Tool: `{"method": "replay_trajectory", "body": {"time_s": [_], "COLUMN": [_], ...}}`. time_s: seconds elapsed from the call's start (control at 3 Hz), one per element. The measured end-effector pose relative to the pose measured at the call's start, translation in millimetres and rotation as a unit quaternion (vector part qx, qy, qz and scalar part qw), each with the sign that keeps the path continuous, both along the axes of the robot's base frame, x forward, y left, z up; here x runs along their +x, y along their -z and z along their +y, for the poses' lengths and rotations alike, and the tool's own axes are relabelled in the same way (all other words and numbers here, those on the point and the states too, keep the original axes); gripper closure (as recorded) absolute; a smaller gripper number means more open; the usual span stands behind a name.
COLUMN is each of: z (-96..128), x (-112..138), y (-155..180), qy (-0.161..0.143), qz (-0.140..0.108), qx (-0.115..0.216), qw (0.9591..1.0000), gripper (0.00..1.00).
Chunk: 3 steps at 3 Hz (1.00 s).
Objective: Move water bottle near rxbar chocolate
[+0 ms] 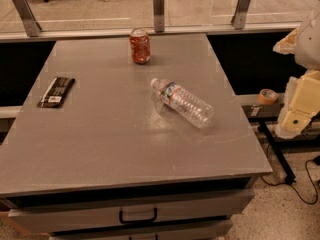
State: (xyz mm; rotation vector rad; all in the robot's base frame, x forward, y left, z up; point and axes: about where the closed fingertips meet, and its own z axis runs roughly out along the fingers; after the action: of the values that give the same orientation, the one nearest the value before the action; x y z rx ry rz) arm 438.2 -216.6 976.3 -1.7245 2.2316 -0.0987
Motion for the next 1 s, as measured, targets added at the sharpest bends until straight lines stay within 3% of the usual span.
{"method": "replay_trajectory", "body": {"time_s": [0.33,0.67,1.0], "z": [0,10,34], "x": [0,4,1], "y": [0,1,12], "qy": [0.0,0.032,0.105], "qz": [0.0,-0.02,-0.055], "qx": [0.0,0.036,0.076], "qw": [1.0,0.9986,0.9901], "gripper": [0.0,0.0,0.0]}}
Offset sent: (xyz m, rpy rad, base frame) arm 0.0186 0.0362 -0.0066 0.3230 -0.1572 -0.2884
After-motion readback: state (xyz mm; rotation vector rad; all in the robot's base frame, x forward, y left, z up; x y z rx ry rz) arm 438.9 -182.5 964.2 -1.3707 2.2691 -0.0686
